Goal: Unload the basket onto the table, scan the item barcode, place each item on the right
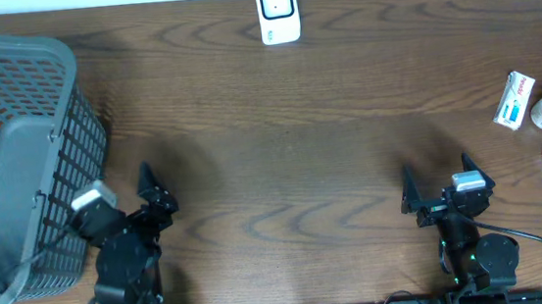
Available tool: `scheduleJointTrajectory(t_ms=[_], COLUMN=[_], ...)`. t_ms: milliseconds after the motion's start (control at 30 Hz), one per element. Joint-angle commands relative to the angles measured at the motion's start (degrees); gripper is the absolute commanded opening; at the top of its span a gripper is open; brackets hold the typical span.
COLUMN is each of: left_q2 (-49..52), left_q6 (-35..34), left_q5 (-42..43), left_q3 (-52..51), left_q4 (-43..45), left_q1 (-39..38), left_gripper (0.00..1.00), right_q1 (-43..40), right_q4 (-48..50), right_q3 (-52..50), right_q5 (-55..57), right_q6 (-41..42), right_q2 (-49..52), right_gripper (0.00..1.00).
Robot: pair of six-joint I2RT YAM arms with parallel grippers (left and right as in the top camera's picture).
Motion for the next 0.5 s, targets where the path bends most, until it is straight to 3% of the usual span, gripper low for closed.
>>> scheduleJointTrajectory(t_ms=[0,167,267,467], left_q2=[-4.68,-6.64,-8.02,-12.0], left_q6=[-1.38,-1.03,5.64,6.78], left_q5=[1.18,1.62,8.28,9.57], left_q3=[-6.71,-12.22,-15.54,-19.45], left_q4=[5.7,12.37,18.34,18.58], left_q1=[2.54,5.29,8.59,13.84], left_gripper=[0.86,0.86,0.86,0.86], right_q1=[0.42,0.42,0.42,0.42], right_q4=[-0.24,-0.24,-0.24,-0.24], right_q3=[-0.07,-0.07,-0.07,-0.07], right_q5=[0.17,0.17,0.17,0.17], right_q6=[-0.68,-0.68,-0.68,-0.68], right_q2=[-0.15,-0.15,-0.15,-0.15], right_gripper=[0.99,0.99,0.99,0.99])
